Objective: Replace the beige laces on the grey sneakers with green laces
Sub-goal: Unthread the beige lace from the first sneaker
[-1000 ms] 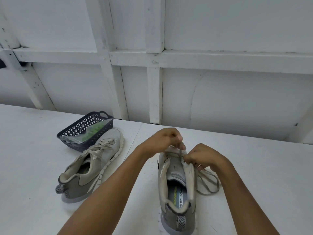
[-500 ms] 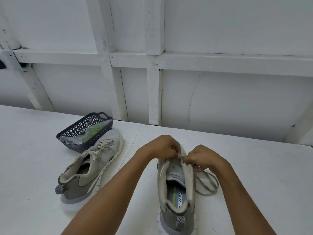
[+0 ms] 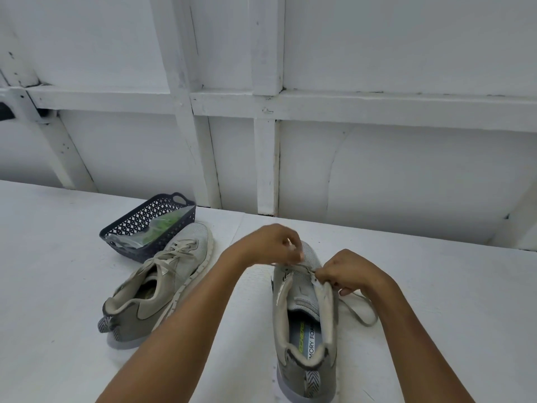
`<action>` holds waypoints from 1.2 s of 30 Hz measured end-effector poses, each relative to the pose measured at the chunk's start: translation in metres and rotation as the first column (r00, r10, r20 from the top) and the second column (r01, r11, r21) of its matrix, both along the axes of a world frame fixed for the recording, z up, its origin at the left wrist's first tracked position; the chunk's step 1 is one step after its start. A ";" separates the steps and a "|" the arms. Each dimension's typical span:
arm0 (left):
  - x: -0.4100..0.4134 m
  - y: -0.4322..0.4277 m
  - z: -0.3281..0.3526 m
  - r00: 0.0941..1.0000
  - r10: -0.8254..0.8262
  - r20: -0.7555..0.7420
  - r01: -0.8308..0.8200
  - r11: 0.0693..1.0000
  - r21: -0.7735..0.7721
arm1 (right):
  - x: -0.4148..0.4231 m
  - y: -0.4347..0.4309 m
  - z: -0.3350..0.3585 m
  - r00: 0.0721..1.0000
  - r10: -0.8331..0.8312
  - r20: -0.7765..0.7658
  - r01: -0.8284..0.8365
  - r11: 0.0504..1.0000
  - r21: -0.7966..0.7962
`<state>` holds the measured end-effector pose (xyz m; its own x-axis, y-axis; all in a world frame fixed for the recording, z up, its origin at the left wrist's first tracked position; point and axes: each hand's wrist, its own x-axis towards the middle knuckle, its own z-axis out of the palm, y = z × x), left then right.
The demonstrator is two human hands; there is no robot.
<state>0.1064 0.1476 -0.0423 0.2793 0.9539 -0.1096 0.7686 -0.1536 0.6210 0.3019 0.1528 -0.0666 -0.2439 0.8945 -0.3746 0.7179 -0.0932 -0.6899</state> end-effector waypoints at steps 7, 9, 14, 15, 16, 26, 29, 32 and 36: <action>0.019 0.002 -0.009 0.975 -0.078 -0.207 0.085 0.996 0.025 | -0.001 0.000 -0.002 1.000 -0.002 0.003 0.002 1.000 -0.001; 0.016 0.001 -0.009 0.999 -0.016 0.035 0.016 1.000 0.024 | 0.001 0.000 -0.004 1.000 -0.009 -0.004 0.009 1.000 -0.003; 0.002 -0.004 -0.004 0.609 0.257 0.750 -0.113 0.964 -0.239 | 0.002 0.002 -0.005 0.999 -0.011 -0.030 0.011 1.000 -0.007; 0.001 -0.003 -0.003 0.584 0.286 0.760 -0.150 0.958 -0.246 | 0.002 0.002 -0.005 1.000 -0.007 -0.029 0.006 1.000 -0.006; -0.001 -0.001 -0.004 0.582 0.312 0.751 -0.200 0.950 -0.240 | 0.002 0.002 -0.005 1.000 -0.004 -0.030 0.004 1.000 -0.005; -0.032 -0.002 -0.003 0.967 0.237 0.092 -0.230 0.970 -0.085 | -0.002 0.002 -0.008 0.998 0.060 0.010 -0.061 0.992 0.108; -0.031 -0.006 -0.012 0.983 0.105 -0.149 -0.116 0.991 -0.069 | -0.009 0.000 -0.011 0.995 0.078 -0.066 -0.056 0.957 0.285; -0.029 -0.007 -0.023 0.968 0.065 -0.244 -0.062 0.998 0.019 | -0.016 0.002 -0.018 0.980 0.183 -0.080 -0.137 0.907 0.398; -0.029 -0.008 -0.033 0.976 0.056 -0.208 -0.036 0.995 0.097 | -0.020 0.010 -0.029 0.971 0.233 0.055 -0.234 0.881 0.412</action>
